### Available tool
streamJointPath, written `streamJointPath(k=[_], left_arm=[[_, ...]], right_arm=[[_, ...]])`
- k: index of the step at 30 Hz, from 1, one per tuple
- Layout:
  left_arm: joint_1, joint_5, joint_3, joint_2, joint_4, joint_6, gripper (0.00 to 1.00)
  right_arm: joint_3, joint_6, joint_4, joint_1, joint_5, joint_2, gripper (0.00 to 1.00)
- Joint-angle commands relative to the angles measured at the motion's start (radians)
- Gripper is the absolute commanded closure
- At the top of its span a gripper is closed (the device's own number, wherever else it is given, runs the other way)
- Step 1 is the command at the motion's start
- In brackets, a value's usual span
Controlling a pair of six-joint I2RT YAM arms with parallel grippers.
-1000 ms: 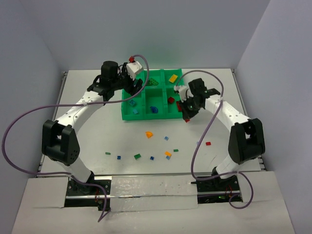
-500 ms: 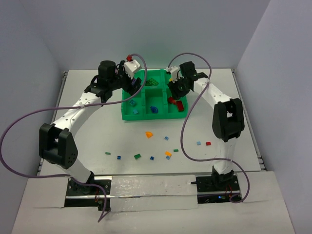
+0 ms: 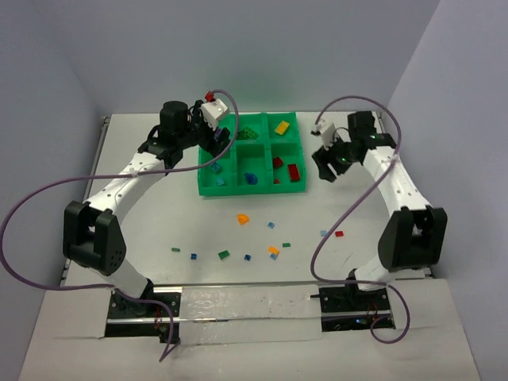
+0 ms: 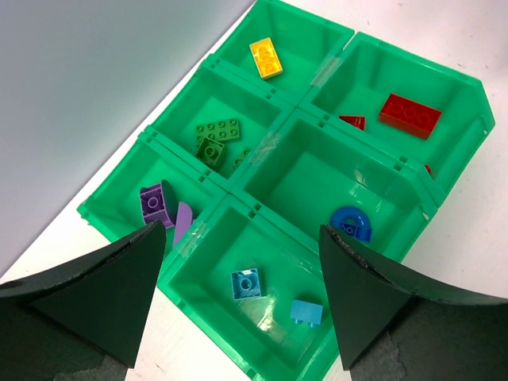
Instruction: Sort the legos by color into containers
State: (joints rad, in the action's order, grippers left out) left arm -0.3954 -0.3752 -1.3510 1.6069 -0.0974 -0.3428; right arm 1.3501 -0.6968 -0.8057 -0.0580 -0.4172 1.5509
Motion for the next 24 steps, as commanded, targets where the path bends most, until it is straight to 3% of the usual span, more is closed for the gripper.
streamJointPath(k=[1,8,18,24], left_arm=[[0.01,-0.047,0.003,-0.025,0.054,-0.003,0.12],[0.014,-0.075,-0.023,-0.003,0.03,-0.025,0.12],[0.021,-0.046,-0.008,-0.019,0.012,-0.039,0.12],[0.021,-0.031,0.012,-0.038,0.015,-0.028,0.12]], right_arm=[[-0.137,-0.415,-0.236,0.041,-0.017,-0.086,0.28],[-0.277,-0.74,-0.324,0.081,0.068,-0.095,0.32],[-0.467,-0.94,-0.153,0.079,0.129,-0.088,0.32],[-0.509,-0.975,-0.078,0.081,0.133,-0.082,0.32]])
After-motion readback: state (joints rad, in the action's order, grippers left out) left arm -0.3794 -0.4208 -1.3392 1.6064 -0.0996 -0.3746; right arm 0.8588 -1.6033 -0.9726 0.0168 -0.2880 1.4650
